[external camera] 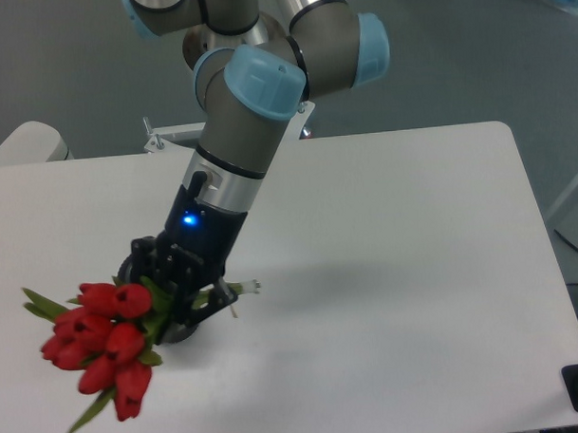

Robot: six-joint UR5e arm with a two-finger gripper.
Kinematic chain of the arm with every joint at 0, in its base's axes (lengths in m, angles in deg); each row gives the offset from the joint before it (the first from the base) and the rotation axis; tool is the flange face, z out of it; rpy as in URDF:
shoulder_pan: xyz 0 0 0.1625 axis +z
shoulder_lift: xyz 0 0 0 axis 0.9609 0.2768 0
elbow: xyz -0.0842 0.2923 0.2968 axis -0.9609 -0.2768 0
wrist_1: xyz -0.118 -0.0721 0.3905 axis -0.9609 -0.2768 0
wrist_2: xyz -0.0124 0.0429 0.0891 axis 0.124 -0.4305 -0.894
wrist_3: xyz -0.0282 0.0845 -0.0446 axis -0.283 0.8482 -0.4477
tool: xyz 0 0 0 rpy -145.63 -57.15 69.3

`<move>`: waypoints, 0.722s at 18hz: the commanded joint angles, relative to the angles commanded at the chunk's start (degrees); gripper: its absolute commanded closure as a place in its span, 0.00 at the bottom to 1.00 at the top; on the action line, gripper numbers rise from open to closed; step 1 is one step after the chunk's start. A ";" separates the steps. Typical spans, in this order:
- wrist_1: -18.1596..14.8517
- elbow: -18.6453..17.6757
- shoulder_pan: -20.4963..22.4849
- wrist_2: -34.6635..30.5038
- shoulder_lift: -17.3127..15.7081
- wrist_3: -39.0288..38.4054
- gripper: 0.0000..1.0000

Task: Insert the flowers into the vase
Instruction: 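Swing the gripper over the vase, tilting the tulip stems toward its opening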

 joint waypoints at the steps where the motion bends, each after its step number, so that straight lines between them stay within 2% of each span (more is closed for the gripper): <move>1: 0.00 0.00 0.61 2.28 -0.09 -0.09 0.80; 7: 0.00 -1.14 3.61 16.26 -1.23 -3.34 0.80; 10: 0.09 -3.16 4.57 20.31 -2.81 -2.90 0.80; 13: 0.09 -4.30 4.66 21.03 -4.12 -3.08 0.80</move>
